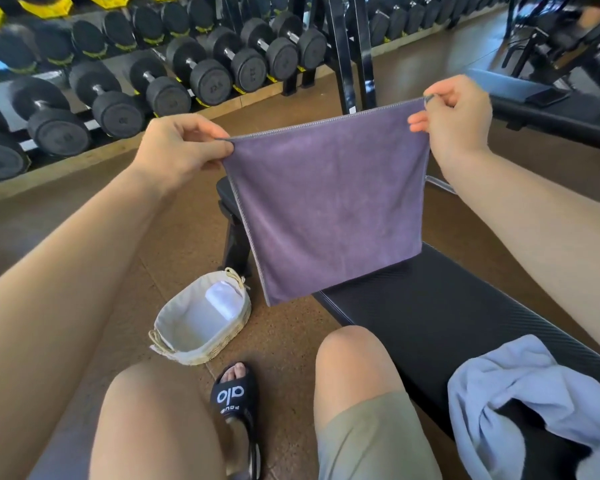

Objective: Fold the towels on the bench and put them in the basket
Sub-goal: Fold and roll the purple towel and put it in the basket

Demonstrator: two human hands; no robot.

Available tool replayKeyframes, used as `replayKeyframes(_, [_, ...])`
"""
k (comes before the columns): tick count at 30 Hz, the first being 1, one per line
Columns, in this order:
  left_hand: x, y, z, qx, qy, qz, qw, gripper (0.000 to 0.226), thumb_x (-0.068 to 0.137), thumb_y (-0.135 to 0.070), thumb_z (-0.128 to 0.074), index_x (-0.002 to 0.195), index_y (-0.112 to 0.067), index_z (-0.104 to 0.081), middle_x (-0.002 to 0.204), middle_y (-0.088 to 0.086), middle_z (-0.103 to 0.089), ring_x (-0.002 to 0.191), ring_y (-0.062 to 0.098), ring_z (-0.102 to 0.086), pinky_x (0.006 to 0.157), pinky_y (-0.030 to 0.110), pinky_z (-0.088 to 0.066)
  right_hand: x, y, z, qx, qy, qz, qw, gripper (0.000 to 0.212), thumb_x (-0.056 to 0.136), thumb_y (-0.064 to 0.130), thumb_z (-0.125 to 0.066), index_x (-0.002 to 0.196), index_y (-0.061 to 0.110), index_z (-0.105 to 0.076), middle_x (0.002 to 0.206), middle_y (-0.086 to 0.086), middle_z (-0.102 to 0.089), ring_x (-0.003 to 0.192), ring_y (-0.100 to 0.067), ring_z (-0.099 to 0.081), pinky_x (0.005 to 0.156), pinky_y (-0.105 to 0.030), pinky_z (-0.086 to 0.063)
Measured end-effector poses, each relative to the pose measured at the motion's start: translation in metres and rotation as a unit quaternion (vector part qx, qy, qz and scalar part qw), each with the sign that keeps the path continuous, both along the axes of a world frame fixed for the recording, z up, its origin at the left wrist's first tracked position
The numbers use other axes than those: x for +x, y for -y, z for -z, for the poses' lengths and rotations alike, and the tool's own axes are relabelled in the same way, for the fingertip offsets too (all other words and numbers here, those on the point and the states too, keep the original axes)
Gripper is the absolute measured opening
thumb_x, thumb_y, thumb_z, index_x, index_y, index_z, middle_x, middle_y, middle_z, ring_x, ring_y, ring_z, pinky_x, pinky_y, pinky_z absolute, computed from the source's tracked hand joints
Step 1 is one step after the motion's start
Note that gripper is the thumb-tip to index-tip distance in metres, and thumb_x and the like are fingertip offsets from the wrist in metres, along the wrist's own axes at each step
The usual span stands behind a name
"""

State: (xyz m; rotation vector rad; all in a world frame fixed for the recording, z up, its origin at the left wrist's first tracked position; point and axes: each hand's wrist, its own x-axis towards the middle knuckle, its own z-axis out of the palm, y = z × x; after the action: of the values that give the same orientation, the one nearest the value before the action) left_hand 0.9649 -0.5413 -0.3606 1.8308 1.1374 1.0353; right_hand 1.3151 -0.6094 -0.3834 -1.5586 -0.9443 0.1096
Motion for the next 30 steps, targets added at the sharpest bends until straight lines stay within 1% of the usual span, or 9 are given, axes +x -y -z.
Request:
replayKeyframes(6, [0.003,-0.047,0.008,0.026,-0.052,-0.052,0.997,0.017,0.085,-0.006,-0.076,0.081,-0.021,-0.069,0.084,0.005,-0.070,0.077,0.015,-0.067,0.078,0.030,-0.061,-0.005,-0.055,0.006,-0.029,-0.105,-0.020,0.994,0.032,0.089,-0.002,-0.042,0.078,0.022,-0.060,0.074,-0.003,-0.068,0.072,-0.017,-0.074,0.081,-0.033,-0.061])
replayKeyframes(9, [0.004,-0.070,-0.001,0.073,-0.049,-0.072,0.994,0.024,0.082,-0.007,-0.076,0.077,-0.028,-0.067,0.077,0.001,-0.067,0.068,0.010,-0.062,0.073,0.031,-0.059,-0.007,-0.083,-0.006,-0.026,-0.149,-0.003,0.989,0.026,0.091,0.003,-0.048,0.077,0.021,-0.061,0.068,0.001,-0.069,0.068,-0.009,-0.074,0.079,-0.025,-0.060])
replayKeyframes(12, [0.007,-0.077,-0.018,0.164,-0.043,-0.078,0.982,0.018,0.079,-0.014,-0.072,0.080,-0.031,-0.065,0.082,0.003,-0.066,0.074,0.011,-0.060,0.077,0.038,-0.056,-0.004,-0.100,-0.027,-0.012,-0.163,0.010,0.987,0.017,0.087,0.011,-0.059,0.071,0.019,-0.060,0.062,0.005,-0.068,0.059,0.001,-0.069,0.073,-0.014,-0.056])
replayKeyframes(16, [0.020,-0.043,-0.008,0.261,-0.087,-0.014,0.961,0.008,0.084,-0.010,-0.069,0.090,-0.015,-0.068,0.088,0.002,-0.067,0.081,0.014,-0.062,0.077,0.030,-0.051,0.018,-0.094,-0.027,-0.024,-0.163,0.044,0.985,0.012,0.075,0.020,-0.065,0.064,0.020,-0.061,0.053,0.004,-0.068,0.067,-0.013,-0.074,0.079,-0.031,-0.061])
replayKeyframes(19, [0.035,0.000,0.051,0.245,-0.149,0.090,0.954,0.010,0.082,-0.003,-0.072,0.086,-0.012,-0.070,0.085,-0.002,-0.069,0.079,0.014,-0.064,0.078,0.033,-0.053,0.042,-0.069,0.023,-0.139,-0.166,0.071,0.974,0.017,0.078,0.014,-0.068,0.065,0.017,-0.057,0.040,0.011,-0.057,0.051,0.000,-0.064,0.061,-0.016,-0.057])
replayKeyframes(20, [0.041,0.014,0.076,0.224,-0.171,0.122,0.952,0.013,0.081,-0.003,-0.073,0.085,-0.014,-0.070,0.083,-0.005,-0.069,0.076,0.010,-0.064,0.077,0.033,-0.053,0.050,-0.057,0.048,-0.184,-0.163,0.096,0.965,0.017,0.077,0.011,-0.069,0.065,0.016,-0.058,0.040,0.007,-0.058,0.051,-0.001,-0.066,0.061,-0.018,-0.058])
replayKeyframes(22, [0.054,0.043,0.125,0.164,-0.210,0.190,0.945,0.016,0.081,-0.003,-0.075,0.085,-0.017,-0.069,0.081,-0.008,-0.068,0.073,0.007,-0.063,0.074,0.034,-0.053,0.063,-0.031,0.104,-0.256,-0.169,0.116,0.945,0.005,0.073,0.006,-0.068,0.069,0.010,-0.067,0.056,-0.002,-0.066,0.070,-0.018,-0.074,0.076,-0.033,-0.062])
replayKeyframes(24, [0.067,0.070,0.162,0.117,-0.241,0.240,0.933,0.015,0.081,-0.006,-0.073,0.084,-0.020,-0.067,0.079,-0.009,-0.065,0.072,0.009,-0.060,0.071,0.036,-0.053,0.072,0.000,0.155,-0.315,-0.167,0.121,0.926,0.015,0.071,0.005,-0.065,0.082,0.005,-0.074,0.076,-0.011,-0.073,0.082,-0.030,-0.074,0.086,-0.042,-0.060])
replayKeyframes(30, [0.099,0.102,0.194,0.106,-0.269,0.334,0.897,0.016,0.081,-0.008,-0.066,0.085,-0.024,-0.064,0.080,-0.007,-0.062,0.070,0.011,-0.057,0.067,0.039,-0.052,0.088,0.046,0.209,-0.345,-0.152,0.126,0.918,0.016,0.075,0.010,-0.064,0.085,0.014,-0.075,0.094,-0.010,-0.074,0.093,-0.033,-0.071,0.093,-0.043,-0.057])
